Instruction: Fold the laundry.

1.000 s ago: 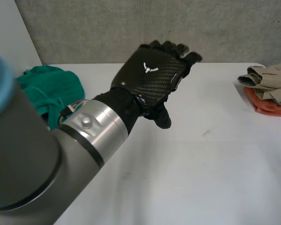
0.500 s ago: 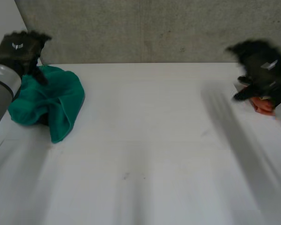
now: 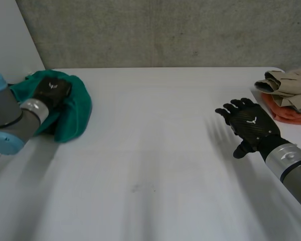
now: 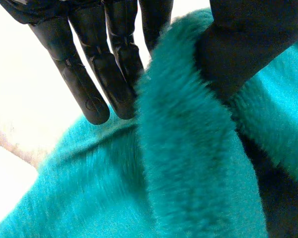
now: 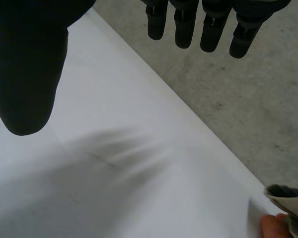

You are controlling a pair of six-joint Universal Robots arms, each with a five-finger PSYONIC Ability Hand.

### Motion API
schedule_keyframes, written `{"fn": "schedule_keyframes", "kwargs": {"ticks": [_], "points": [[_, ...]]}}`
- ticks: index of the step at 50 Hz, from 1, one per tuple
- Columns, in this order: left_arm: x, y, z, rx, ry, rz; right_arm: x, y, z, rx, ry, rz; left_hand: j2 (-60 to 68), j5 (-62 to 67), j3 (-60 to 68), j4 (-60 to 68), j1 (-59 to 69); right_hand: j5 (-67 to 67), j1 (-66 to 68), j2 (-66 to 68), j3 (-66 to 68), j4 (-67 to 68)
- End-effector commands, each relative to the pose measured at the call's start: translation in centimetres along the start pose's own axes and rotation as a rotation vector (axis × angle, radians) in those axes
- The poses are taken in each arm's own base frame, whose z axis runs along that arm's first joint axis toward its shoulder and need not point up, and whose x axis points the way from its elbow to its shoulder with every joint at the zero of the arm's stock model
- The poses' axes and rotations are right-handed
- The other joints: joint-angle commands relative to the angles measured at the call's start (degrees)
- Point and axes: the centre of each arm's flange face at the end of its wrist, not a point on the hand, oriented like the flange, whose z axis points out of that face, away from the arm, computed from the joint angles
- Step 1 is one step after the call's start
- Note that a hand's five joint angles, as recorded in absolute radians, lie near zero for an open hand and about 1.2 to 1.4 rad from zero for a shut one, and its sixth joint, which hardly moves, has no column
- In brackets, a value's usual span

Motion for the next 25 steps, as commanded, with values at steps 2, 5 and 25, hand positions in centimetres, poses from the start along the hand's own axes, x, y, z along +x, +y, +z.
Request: {"fn": "schedule_keyframes", "kwargs": {"ticks": [2,5,25], "points": [[3.5,-12.2,-5.4,0.226,0.081,-0.174,1.4,-0.6,0.0,-0.013,0.102,-0.011,11.6,14.6,12.1,11.5,15.5,-2.5,-3.4,-2.3,-2.1,-2.2],[6.4,-16.5,-8.4,0.309,0.156,-0.258,1.9,-0.6,-0.1,-0.026,0.141,-0.010,11.6,14.6,12.1,11.5,15.5,-2.5,-3.4,-2.3,-2.1,-2.2],[24.4,-15.6,-16.3,0.104,0.454,-0.245,2.2,-0.5,-0.3,-0.046,0.176,-0.003,-46.5,-43.5,-46.0,-46.7,-42.6,-2.5,-3.4,-2.3,-2.1,-2.2]]}}
